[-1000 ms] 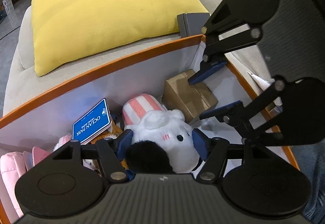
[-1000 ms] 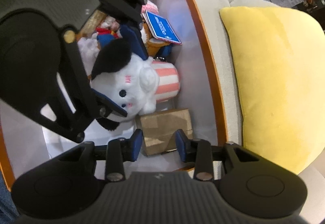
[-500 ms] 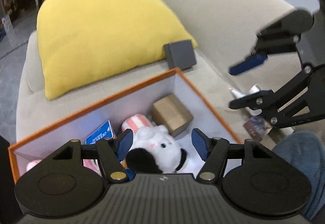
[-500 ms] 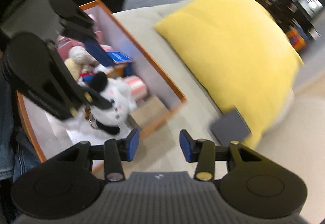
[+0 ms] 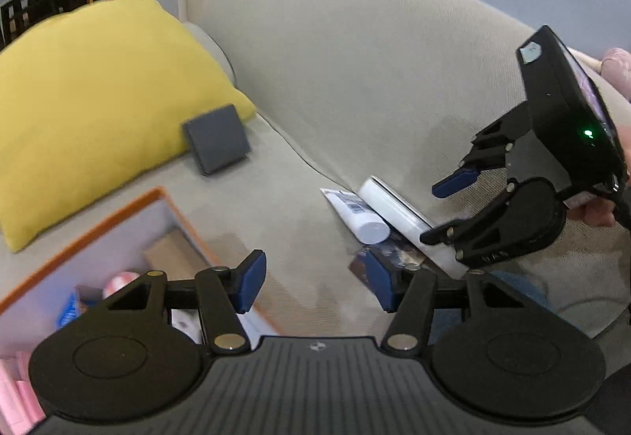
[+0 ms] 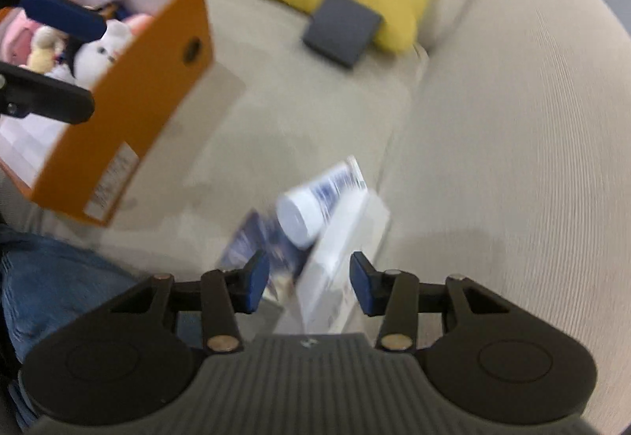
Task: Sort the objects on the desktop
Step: 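Move both tools from the orange box toward the items on the sofa, then grasp the dark gray square case with the left tool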
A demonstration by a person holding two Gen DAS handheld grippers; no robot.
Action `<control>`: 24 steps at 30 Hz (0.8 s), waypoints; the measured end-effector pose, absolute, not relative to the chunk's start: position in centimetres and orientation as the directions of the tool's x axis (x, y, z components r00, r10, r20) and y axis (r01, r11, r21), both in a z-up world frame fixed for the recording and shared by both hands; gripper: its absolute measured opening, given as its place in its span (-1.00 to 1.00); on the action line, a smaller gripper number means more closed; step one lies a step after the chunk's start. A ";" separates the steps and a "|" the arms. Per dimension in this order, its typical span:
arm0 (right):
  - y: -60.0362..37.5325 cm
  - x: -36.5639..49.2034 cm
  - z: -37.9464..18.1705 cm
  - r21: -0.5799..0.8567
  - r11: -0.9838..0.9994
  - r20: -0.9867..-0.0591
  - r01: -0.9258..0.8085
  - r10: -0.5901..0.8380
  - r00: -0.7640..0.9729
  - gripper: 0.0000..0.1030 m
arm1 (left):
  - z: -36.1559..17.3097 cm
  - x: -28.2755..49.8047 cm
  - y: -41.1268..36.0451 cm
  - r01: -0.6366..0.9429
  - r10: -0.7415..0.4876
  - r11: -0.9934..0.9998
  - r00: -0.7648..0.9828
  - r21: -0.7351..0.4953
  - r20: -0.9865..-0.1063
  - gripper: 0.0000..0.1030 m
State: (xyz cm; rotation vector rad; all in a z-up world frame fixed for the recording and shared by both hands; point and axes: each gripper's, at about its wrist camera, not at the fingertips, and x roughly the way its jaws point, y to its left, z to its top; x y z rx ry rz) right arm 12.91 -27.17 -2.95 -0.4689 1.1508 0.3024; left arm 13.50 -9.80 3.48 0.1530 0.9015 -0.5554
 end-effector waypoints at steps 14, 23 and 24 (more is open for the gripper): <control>-30.5 16.0 -1.9 -0.049 0.950 -0.879 -0.309 0.106 0.465 0.02 | 3.0 17.9 -9.0 0.427 -0.342 0.896 0.489 -0.121 -0.803 0.14; -30.2 21.7 -3.5 0.060 0.961 -0.848 -0.271 0.192 0.494 -0.01 | 2.5 24.3 -7.9 0.396 -0.306 0.913 0.508 -0.097 -0.805 0.15; -30.1 22.3 -3.7 0.068 0.960 -0.846 -0.272 0.200 0.494 -0.04 | 2.4 25.2 -8.0 0.399 -0.301 0.913 0.512 -0.088 -0.804 0.19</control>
